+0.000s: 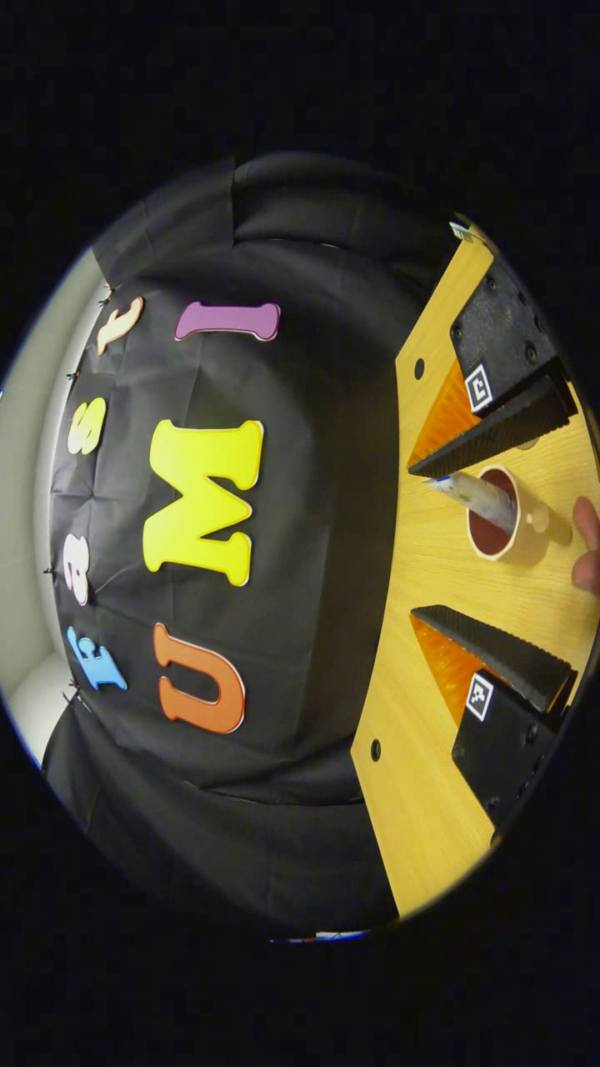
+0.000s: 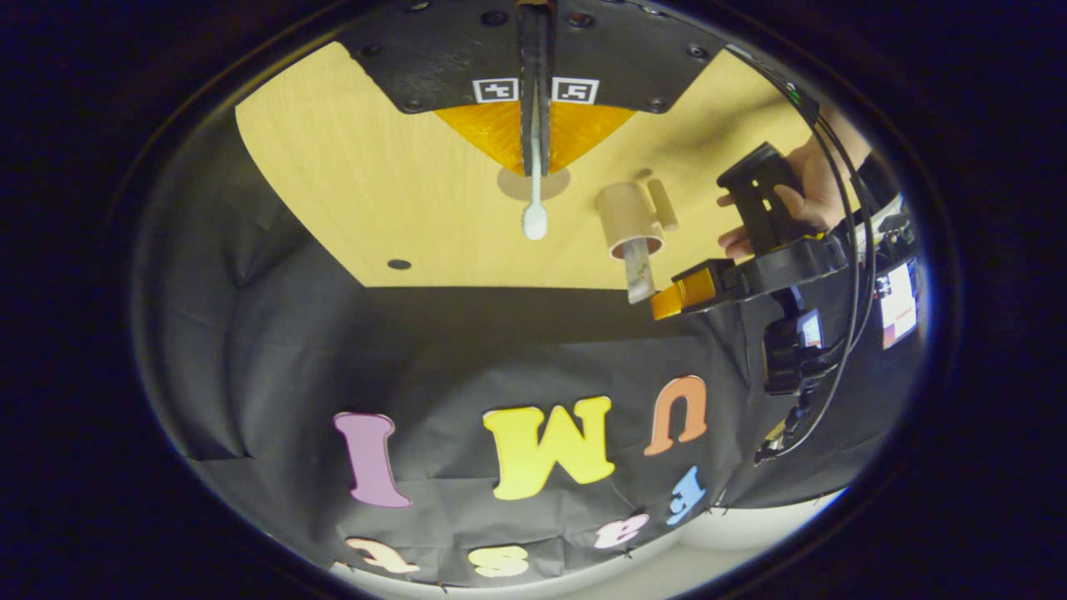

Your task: Put the toothbrush and toothpaste on the desktop into the cup, then pick up the cup and place it on the coaster on the desktop.

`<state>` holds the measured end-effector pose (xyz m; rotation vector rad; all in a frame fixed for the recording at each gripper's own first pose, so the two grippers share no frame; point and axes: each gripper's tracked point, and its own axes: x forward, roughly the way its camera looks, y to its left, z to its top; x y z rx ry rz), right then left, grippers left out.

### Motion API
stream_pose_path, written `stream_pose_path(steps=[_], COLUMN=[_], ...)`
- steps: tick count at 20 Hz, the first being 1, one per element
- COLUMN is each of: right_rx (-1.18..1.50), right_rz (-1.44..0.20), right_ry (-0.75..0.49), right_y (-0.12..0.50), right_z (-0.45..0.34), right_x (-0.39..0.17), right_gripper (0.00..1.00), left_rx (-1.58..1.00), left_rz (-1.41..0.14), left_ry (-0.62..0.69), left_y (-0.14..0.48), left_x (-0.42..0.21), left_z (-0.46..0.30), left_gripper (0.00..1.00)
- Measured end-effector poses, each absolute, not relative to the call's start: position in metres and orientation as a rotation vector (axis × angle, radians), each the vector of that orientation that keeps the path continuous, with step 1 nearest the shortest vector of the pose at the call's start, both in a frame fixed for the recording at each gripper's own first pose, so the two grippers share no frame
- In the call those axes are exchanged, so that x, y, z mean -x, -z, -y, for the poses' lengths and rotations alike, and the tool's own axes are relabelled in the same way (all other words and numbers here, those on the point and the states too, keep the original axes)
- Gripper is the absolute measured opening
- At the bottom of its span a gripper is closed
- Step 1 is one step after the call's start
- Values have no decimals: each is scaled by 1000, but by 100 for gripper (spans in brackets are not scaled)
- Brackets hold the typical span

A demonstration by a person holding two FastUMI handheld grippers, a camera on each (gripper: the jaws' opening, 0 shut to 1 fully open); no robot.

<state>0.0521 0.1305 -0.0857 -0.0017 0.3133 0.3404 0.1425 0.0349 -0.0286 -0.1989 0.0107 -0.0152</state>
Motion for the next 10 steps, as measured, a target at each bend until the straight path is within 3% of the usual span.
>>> stream_pose_path(steps=[5,10], right_rx=[59,112], right_rz=[-160,66], right_ry=[-491,-558], right_y=[53,14], right_z=[-209,-265], right_x=[-93,-143], right_gripper=[0,0], left_rx=[186,167], left_rz=[24,5], left_ry=[-60,-76], left_y=[22,35], left_x=[-102,-68], left_z=[-79,-96], left_gripper=[98,98])
